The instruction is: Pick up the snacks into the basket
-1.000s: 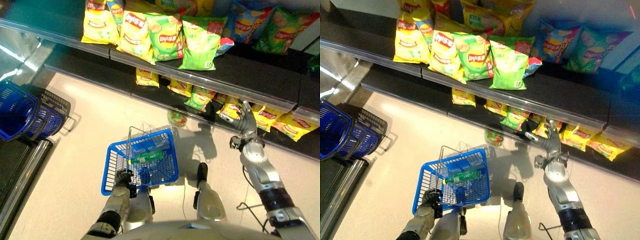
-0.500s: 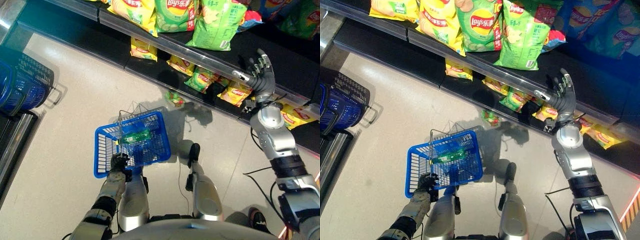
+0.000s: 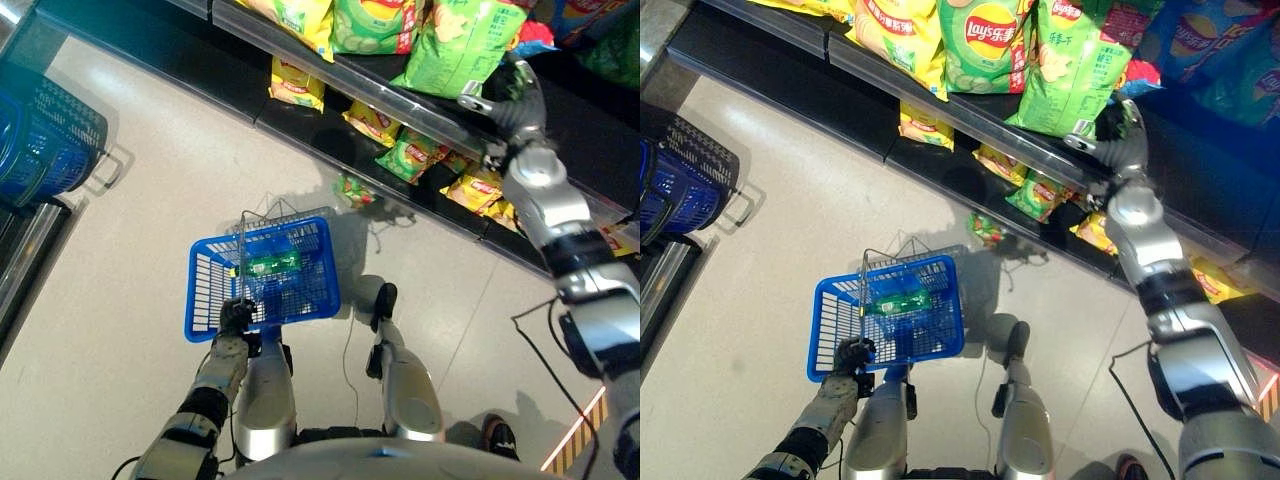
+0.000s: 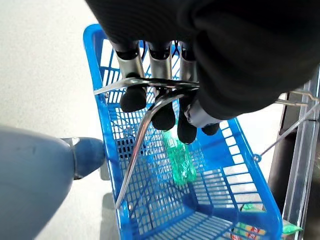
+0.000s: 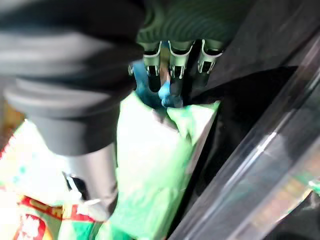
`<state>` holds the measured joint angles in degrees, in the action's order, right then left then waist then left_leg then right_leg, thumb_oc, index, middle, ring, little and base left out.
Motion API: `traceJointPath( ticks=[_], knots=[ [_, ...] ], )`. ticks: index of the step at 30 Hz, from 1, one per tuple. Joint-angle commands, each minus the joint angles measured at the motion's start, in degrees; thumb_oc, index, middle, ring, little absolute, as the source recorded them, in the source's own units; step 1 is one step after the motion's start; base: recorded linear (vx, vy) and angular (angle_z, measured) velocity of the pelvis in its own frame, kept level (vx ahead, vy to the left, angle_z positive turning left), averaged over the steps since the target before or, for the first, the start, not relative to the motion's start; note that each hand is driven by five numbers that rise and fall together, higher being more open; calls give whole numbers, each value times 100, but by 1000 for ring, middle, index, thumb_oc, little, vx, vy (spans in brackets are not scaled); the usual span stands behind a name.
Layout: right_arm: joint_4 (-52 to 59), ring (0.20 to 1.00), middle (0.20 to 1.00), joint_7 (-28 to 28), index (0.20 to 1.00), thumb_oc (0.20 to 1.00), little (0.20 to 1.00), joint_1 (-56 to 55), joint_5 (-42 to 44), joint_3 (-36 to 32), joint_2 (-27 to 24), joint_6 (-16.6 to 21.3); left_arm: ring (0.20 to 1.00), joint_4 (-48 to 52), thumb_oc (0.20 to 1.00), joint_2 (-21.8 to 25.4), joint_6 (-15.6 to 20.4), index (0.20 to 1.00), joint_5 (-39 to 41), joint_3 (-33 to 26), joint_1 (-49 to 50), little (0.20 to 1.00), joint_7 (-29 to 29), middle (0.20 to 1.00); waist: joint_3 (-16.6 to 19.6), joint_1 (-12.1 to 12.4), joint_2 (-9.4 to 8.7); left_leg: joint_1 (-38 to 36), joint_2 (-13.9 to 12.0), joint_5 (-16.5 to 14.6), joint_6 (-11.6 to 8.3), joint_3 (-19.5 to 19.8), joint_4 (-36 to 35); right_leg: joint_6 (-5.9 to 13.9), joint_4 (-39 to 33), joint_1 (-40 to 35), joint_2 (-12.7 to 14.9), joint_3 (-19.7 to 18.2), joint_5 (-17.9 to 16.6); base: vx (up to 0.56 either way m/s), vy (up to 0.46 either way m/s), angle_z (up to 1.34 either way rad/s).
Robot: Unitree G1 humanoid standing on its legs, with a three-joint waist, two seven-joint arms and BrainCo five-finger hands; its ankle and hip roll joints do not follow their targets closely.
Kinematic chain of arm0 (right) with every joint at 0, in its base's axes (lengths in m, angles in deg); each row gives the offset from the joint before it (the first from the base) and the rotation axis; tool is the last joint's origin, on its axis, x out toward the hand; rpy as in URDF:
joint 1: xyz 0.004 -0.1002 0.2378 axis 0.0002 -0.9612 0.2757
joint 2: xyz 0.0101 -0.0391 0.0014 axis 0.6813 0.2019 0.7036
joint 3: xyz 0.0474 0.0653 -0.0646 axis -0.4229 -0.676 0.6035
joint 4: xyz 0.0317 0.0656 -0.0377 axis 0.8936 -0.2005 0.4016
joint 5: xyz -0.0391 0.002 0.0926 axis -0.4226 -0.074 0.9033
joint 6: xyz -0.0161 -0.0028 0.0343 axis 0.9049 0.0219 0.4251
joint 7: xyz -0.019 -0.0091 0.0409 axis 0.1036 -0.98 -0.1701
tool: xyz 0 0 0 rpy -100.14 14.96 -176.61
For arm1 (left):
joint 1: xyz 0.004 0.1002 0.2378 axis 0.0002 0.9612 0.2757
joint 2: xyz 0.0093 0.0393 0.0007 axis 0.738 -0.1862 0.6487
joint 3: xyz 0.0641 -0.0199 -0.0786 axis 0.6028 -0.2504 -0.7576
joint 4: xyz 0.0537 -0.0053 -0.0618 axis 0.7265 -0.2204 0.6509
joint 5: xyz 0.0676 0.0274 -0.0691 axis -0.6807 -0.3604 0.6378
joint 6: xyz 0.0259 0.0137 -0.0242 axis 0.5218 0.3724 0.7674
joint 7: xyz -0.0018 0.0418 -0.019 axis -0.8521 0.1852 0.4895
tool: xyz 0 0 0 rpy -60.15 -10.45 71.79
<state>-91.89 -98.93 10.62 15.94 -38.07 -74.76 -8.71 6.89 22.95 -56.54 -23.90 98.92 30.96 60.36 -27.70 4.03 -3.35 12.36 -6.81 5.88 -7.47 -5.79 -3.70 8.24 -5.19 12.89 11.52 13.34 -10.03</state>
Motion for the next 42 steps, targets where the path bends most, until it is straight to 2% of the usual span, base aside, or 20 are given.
traceJointPath(
  ticks=[1,7,13,14,15,16,24,28,35,36,37,40,42],
  knots=[
    [-301,1000,1000,-123,1000,1000,1000,599,-148,104,48,20,200,96,200,114,144,200,189,218,317,200,94,200,-32,147,-180,429,183,351,161,16,-44,218,241,239,28,-1,-122,3,11,5],
    [-693,1000,1000,-124,1000,1000,1000,870,-330,140,344,-50,200,269,200,139,182,200,158,322,228,200,183,200,-208,254,-137,635,239,328,213,100,72,230,373,346,78,81,-57,11,13,10],
    [-971,1000,1000,-198,1000,1000,1000,1024,-217,69,559,14,200,396,200,134,216,200,203,441,195,200,244,200,-209,345,-105,1081,350,225,282,159,333,244,517,610,158,138,-25,37,37,6],
    [-1023,893,893,-202,893,893,893,1063,-214,74,619,25,200,392,200,118,220,200,212,467,174,200,244,200,-209,359,-100,1150,363,226,287,172,346,251,518,646,162,153,-27,39,40,5],
    [-1057,325,325,-216,325,325,325,1084,-200,81,662,37,200,439,200,121,228,200,228,490,159,200,265,200,-209,376,-94,1214,374,234,286,176,343,257,508,673,173,179,-30,39,42,4],
    [-1125,200,200,-234,200,200,200,1118,-205,68,728,36,200,452,200,109,230,200,245,505,134,200,275,200,-209,394,-85,1248,387,241,287,186,333,260,498,694,171,185,-37,39,32,3],
    [-1462,200,200,-234,200,200,200,1196,-261,121,1256,26,200,553,200,44,257,200,328,601,-41,200,383,200,-210,488,-94,1351,417,281,274,235,229,289,346,755,145,260,-82,33,18,2],
    [-1138,200,200,-362,200,200,200,840,33,-48,1676,196,200,542,200,-31,220,200,390,596,-89,200,458,200,-210,476,-131,1352,418,318,258,236,141,289,297,764,128,293,-81,4,0,1],
    [359,200,200,-241,200,200,200,-877,-318,-22,2203,345,200,565,200,-144,155,200,376,381,-77,200,569,200,-210,310,-220,1275,381,347,242,205,32,274,270,784,99,268,-77,0,0,0],
    [383,200,200,-247,200,200,200,-898,-326,-21,2205,336,200,567,200,-144,154,200,375,382,-68,200,569,200,-210,310,-220,1265,382,347,242,205,30,275,271,775,99,268,-76,0,0,0],
    [795,200,200,-162,200,200,200,-1624,-505,-61,2251,330,200,597,200,-136,155,200,335,260,-43,200,605,200,-210,231,-231,1238,372,362,234,199,-4,276,266,777,97,273,-75,0,0,0],
    [1143,200,200,-91,200,200,200,-2344,-707,-145,2212,324,200,673,200,-96,135,200,273,135,14,200,614,200,-210,162,-231,1211,363,372,230,197,-28,281,258,761,102,274,-77,-5,-10,0],
    [1613,200,200,23,200,200,200,-3287,-908,-471,2110,345,200,792,200,-13,140,200,222,-73,93,200,628,200,-210,28,-230,1149,362,367,227,173,-36,285,249,738,102,244,-77,0,0,0]
  ],
)
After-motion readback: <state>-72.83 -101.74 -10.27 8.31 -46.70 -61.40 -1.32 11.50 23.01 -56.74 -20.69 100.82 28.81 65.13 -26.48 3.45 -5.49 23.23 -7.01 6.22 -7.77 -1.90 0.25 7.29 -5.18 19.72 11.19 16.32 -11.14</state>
